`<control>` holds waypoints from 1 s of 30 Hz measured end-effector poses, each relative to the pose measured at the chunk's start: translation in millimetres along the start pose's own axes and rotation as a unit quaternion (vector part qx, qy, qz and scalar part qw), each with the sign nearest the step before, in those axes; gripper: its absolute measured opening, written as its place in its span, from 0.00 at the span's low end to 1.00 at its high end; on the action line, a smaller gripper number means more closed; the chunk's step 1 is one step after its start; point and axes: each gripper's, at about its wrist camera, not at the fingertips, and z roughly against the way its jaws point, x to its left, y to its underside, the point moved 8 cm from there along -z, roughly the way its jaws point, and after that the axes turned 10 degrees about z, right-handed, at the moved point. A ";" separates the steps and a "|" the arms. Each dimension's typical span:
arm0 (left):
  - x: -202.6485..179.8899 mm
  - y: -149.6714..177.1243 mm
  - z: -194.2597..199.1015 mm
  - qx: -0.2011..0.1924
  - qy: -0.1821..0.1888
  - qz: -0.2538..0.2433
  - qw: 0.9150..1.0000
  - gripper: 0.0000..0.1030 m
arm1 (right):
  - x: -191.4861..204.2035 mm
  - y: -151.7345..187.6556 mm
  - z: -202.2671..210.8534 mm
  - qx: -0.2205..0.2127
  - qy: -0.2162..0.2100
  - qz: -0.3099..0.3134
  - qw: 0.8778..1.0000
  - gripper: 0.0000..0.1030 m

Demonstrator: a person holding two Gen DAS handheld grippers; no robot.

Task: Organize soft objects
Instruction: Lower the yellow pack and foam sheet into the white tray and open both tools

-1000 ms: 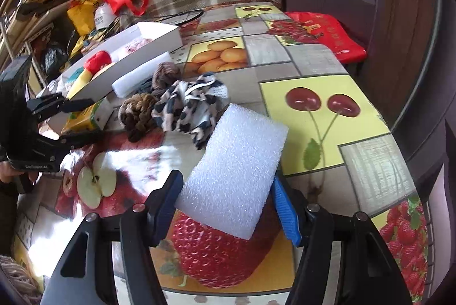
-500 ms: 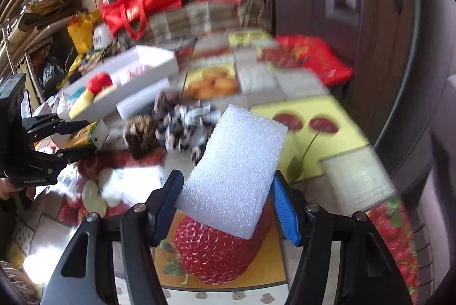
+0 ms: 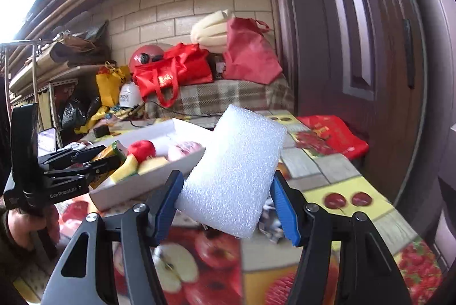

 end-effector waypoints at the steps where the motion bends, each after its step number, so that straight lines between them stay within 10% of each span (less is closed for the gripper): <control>1: 3.5 -2.2 1.8 -0.009 -0.006 0.004 1.000 0.48 | 6.1 -0.4 -6.1 0.001 -0.003 0.003 1.000 0.61; 30: 96.4 -32.8 -31.2 -0.052 -0.133 0.052 0.988 0.48 | 96.4 -27.8 -109.6 0.032 -0.057 0.065 0.996 0.61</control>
